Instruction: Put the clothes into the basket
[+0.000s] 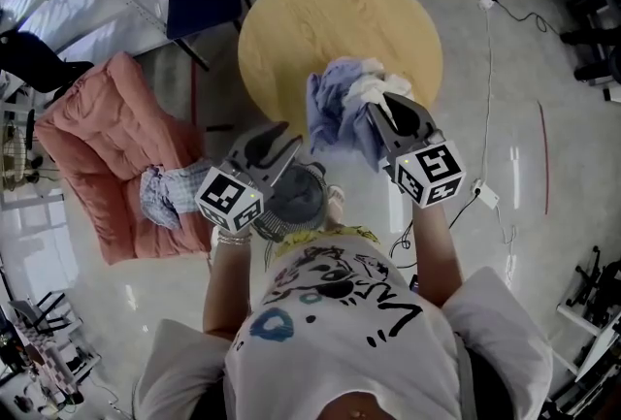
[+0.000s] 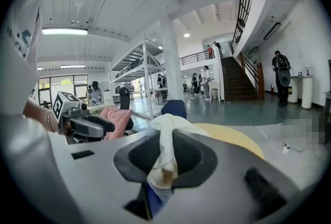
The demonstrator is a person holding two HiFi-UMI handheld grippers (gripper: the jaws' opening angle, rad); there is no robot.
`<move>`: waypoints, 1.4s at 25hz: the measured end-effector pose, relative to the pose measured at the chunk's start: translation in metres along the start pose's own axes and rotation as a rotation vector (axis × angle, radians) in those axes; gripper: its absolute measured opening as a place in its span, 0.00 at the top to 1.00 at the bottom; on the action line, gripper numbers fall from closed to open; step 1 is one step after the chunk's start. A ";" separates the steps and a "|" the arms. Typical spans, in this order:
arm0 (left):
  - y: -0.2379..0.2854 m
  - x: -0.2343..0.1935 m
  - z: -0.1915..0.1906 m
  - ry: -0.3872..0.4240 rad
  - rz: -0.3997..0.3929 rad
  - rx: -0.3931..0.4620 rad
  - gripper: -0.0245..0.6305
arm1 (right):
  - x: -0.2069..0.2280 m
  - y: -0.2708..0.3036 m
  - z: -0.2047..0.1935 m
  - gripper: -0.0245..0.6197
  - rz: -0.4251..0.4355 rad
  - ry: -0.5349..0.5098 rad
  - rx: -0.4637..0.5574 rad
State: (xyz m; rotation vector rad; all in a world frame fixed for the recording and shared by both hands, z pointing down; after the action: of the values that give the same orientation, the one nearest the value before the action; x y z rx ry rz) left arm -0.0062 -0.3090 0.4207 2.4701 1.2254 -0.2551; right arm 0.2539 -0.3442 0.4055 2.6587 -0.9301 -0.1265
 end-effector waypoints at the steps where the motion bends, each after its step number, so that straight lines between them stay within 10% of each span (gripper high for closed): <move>1: -0.002 0.001 0.002 0.003 -0.002 0.004 0.76 | -0.001 -0.001 0.005 0.84 -0.003 -0.012 0.008; 35: -0.160 0.033 0.013 0.097 0.011 0.150 0.91 | -0.145 -0.082 0.111 0.84 -0.046 -0.223 0.271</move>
State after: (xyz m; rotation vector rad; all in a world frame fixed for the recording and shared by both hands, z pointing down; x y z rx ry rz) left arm -0.1134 -0.2022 0.3591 2.6450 1.2735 -0.2347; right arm 0.1685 -0.2237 0.2703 2.9638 -1.0178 -0.3358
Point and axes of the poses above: the fingertips, and each gripper's own axes: y forward along the fingers, x to its right, z out of its top, the point moved 9 cm from there along -y, backward along the fingers, and after that the axes turned 5 degrees about -y, right-handed, at the moved point
